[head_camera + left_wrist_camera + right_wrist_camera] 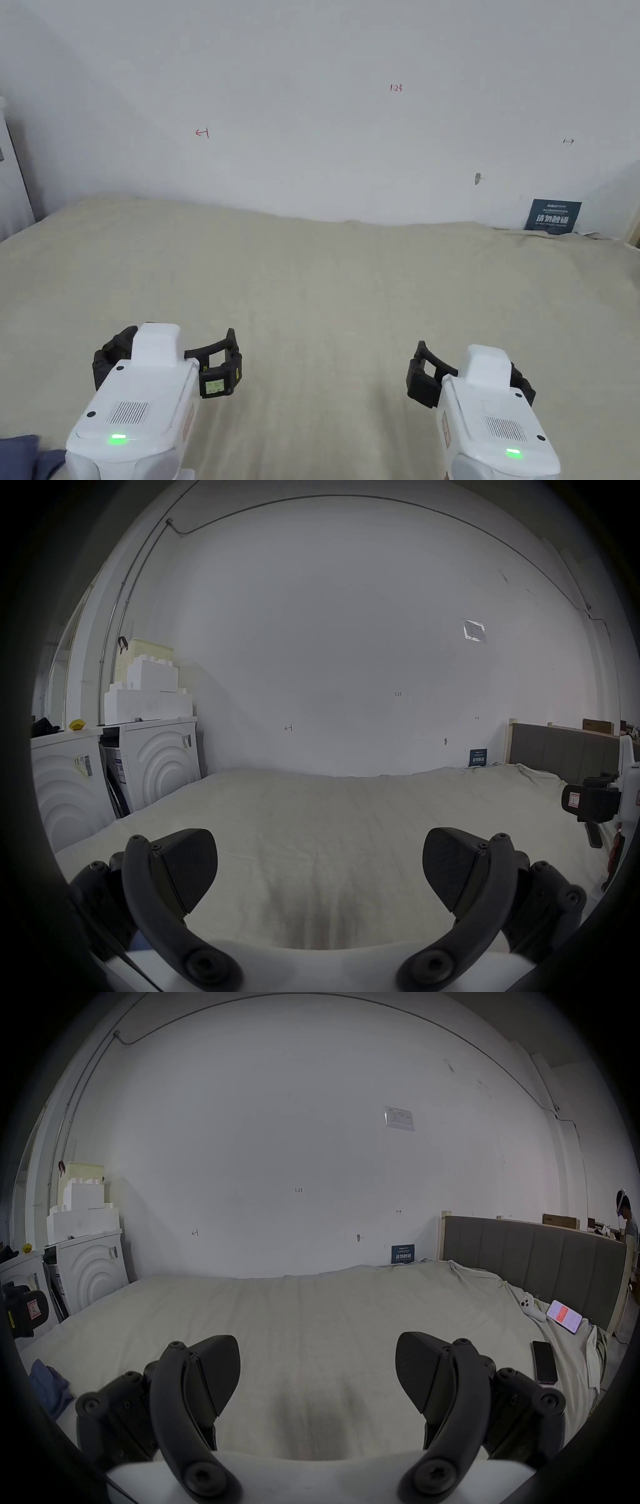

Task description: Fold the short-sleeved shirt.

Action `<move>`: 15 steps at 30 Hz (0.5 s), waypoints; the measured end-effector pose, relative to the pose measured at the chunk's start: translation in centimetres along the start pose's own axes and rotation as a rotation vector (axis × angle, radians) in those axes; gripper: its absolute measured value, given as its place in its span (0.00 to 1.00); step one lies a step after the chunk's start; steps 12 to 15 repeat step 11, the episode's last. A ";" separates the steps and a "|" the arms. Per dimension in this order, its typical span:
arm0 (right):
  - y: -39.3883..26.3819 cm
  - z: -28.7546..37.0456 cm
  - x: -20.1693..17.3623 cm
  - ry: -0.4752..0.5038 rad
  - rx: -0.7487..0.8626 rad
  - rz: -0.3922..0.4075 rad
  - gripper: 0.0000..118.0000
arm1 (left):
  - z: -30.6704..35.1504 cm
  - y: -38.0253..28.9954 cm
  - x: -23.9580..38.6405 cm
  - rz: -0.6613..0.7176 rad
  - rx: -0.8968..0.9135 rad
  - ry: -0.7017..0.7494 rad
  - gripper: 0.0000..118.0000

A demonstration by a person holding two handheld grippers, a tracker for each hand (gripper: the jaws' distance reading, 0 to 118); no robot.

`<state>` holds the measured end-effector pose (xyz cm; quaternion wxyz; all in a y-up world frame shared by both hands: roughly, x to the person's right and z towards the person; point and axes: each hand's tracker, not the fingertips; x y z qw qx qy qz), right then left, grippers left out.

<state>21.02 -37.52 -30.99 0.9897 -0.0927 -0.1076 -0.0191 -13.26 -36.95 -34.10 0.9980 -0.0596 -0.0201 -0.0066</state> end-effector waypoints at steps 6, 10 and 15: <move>0.0 0.1 -0.4 0.007 0.001 0.011 0.80 | 0.2 0.0 0.6 0.006 -0.002 -0.001 1.00; 0.1 0.4 -1.1 0.010 0.011 0.044 0.80 | 0.6 -0.2 1.1 -0.010 0.000 0.001 1.00; 0.1 0.5 -1.1 0.013 0.012 0.048 0.81 | 0.6 -0.3 1.1 -0.015 0.002 -0.002 1.00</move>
